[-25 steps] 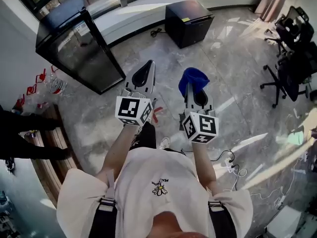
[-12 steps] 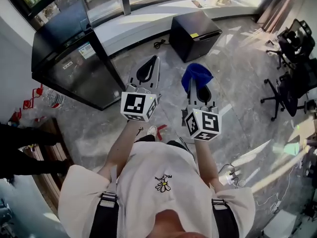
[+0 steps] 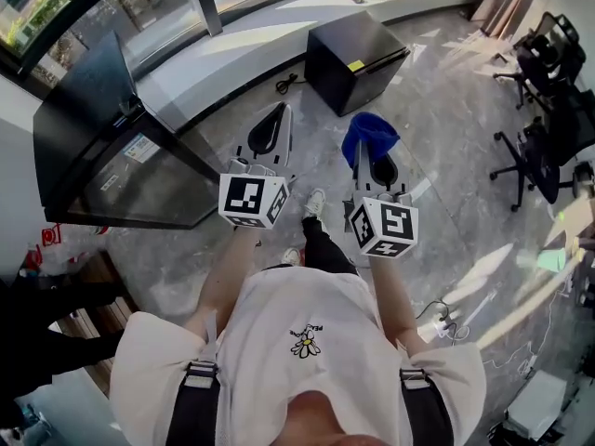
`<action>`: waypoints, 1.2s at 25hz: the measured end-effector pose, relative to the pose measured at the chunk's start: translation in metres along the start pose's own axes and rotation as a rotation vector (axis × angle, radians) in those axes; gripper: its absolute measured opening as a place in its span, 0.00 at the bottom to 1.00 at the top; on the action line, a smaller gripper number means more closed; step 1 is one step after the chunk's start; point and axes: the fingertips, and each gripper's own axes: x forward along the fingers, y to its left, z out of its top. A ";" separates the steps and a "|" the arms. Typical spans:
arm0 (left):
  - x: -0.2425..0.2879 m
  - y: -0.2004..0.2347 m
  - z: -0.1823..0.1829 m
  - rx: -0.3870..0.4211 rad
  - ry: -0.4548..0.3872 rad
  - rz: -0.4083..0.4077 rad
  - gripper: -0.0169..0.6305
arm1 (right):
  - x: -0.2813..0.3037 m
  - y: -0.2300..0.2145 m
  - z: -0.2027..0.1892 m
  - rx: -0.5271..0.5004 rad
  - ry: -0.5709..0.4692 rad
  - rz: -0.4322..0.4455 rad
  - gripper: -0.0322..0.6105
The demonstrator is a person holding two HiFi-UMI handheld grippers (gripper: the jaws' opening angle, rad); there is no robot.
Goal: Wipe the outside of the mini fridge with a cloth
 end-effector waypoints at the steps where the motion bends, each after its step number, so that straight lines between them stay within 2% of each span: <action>1: 0.012 0.003 -0.004 0.000 0.001 -0.002 0.03 | 0.012 -0.007 -0.001 0.002 0.000 -0.001 0.15; 5: 0.073 0.019 -0.015 0.015 0.004 -0.002 0.03 | 0.072 -0.035 -0.004 0.006 -0.006 0.011 0.15; 11: 0.178 0.050 -0.011 0.043 -0.026 -0.001 0.03 | 0.172 -0.085 0.009 0.048 -0.013 0.010 0.15; 15: 0.234 0.058 -0.007 0.048 -0.051 0.005 0.03 | 0.223 -0.112 0.025 0.026 -0.023 0.042 0.15; 21: 0.277 0.078 -0.018 0.057 -0.027 0.003 0.03 | 0.271 -0.122 0.038 0.026 -0.044 0.049 0.15; 30: 0.321 0.096 -0.017 0.054 -0.025 -0.019 0.03 | 0.306 -0.141 0.061 0.035 -0.074 0.013 0.15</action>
